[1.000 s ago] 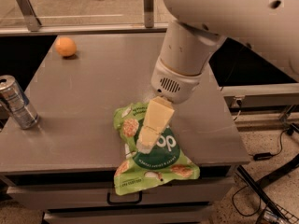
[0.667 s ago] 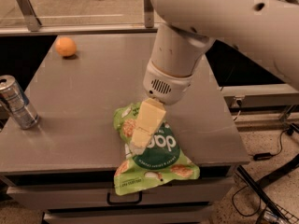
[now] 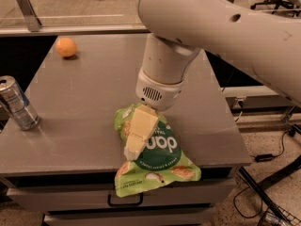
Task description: Move green rice chip bag near redbull can
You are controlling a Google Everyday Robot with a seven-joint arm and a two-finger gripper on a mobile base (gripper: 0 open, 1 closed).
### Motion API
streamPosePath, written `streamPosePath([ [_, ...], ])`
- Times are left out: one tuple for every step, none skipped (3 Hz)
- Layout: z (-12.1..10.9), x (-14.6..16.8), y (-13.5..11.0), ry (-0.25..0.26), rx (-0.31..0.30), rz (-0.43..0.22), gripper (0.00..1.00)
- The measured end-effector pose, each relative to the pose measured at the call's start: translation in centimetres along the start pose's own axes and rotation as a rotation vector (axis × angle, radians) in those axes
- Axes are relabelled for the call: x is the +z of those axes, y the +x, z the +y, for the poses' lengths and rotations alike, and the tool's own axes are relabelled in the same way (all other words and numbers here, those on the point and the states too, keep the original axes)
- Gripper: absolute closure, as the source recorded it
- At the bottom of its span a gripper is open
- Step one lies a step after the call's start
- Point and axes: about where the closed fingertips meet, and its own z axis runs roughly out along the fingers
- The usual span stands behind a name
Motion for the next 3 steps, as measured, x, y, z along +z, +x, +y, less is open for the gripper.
streamPosePath([
  [0.0, 0.3, -0.2, 0.010, -0.012, 0.015, 0.13],
  [-0.1, 0.0, -0.6, 0.031, -0.056, 0.025, 0.37],
  [-0.4, -0.4, -1.2, 0.046, -0.100, 0.030, 0.60],
])
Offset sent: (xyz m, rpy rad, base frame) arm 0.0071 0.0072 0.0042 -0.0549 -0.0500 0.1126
